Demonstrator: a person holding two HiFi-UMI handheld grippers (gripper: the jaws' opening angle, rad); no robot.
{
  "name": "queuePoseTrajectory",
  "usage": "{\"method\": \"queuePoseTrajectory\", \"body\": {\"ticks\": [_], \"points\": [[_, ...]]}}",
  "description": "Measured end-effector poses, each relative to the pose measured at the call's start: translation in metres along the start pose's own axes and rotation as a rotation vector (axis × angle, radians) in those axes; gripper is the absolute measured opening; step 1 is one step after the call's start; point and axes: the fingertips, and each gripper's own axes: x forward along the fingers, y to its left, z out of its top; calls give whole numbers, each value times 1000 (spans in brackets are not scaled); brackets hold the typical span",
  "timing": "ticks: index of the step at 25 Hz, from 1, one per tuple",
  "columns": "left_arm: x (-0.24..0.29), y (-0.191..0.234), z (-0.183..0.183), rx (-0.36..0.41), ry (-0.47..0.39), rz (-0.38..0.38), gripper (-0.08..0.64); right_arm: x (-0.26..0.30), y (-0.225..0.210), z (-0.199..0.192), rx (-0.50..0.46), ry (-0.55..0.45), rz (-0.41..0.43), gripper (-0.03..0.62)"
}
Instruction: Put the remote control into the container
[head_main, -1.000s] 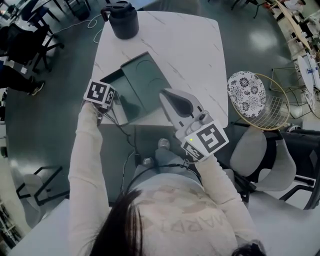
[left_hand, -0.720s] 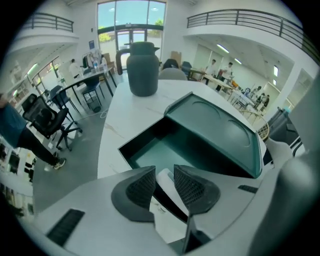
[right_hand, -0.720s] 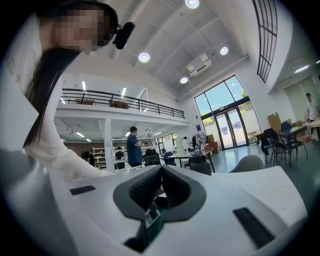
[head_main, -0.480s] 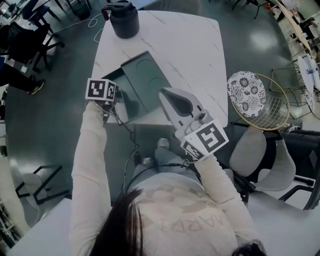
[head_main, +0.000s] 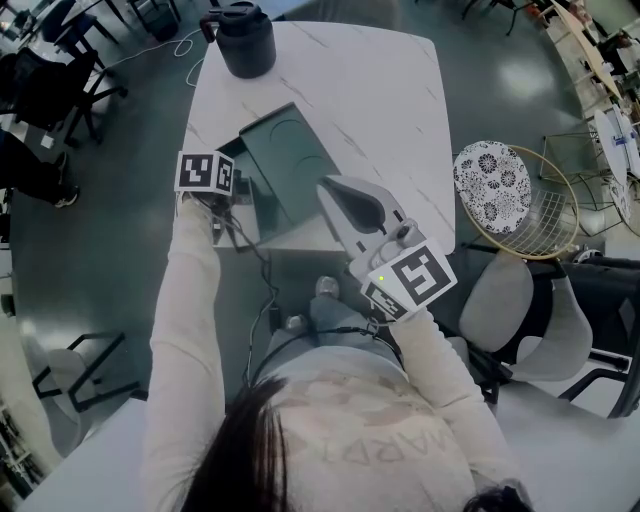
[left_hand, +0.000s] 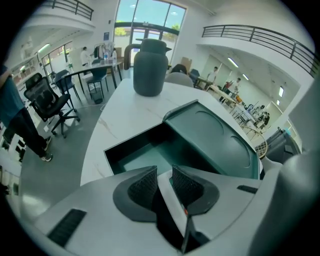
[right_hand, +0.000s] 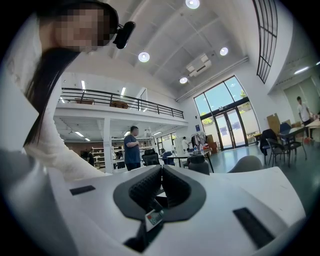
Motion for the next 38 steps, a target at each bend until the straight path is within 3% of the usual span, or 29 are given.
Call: {"method": "queuePoseTrajectory", "body": {"ticks": [10,16,23,31,35,38], "points": [[4,3,1,-94,9,-80,100,-2,-1,1,-6,4,0,17],[3,2,1,-19,9,-60,100,-5,-2,0,-7,7,-5,17],[4,5,-7,121,58,30,100,-9,-2,-1,-5,4,-4,17],[11,4,-12,145,88,47,89,-10,-4,-1,-4,5,-7,17],[9,4,-11,159,43,60,72,-12,-4,-1,-3,3,-8,17],[2,-4,-7,240,-30,68,52,-13,-1,0,-2,-1,-3,17]]}}
